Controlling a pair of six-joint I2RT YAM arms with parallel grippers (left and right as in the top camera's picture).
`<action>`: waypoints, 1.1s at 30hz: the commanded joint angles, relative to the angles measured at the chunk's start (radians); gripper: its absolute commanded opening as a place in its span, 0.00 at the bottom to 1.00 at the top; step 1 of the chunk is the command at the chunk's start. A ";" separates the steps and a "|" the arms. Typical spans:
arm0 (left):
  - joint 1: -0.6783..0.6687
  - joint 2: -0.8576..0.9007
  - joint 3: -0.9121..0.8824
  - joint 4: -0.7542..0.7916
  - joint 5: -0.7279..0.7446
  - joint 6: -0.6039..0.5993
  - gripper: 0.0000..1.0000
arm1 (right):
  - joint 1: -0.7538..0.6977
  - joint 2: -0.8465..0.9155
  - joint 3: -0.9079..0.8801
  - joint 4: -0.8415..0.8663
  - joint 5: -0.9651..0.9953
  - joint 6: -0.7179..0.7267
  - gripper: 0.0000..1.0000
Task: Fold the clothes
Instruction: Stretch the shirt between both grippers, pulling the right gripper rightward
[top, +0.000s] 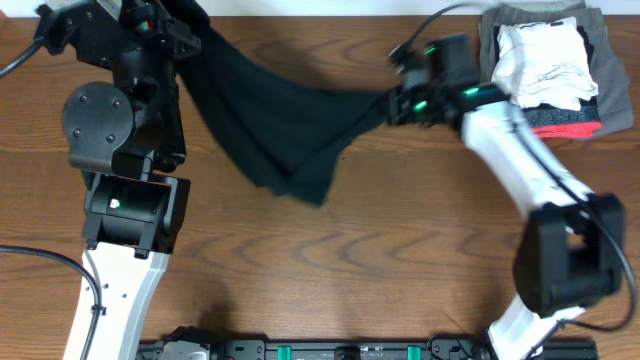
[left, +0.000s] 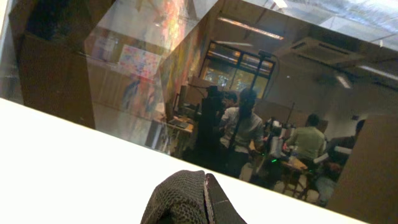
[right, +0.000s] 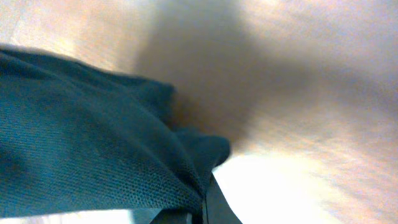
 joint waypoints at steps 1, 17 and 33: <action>0.022 -0.021 0.029 0.004 -0.029 0.043 0.06 | -0.042 -0.089 0.103 -0.050 -0.023 -0.109 0.01; 0.128 -0.047 0.029 -0.091 -0.029 0.066 0.06 | -0.106 -0.216 0.314 -0.280 0.314 -0.234 0.01; 0.135 -0.164 0.029 -0.403 -0.027 0.069 0.06 | -0.131 -0.278 0.316 -0.375 0.249 -0.221 0.02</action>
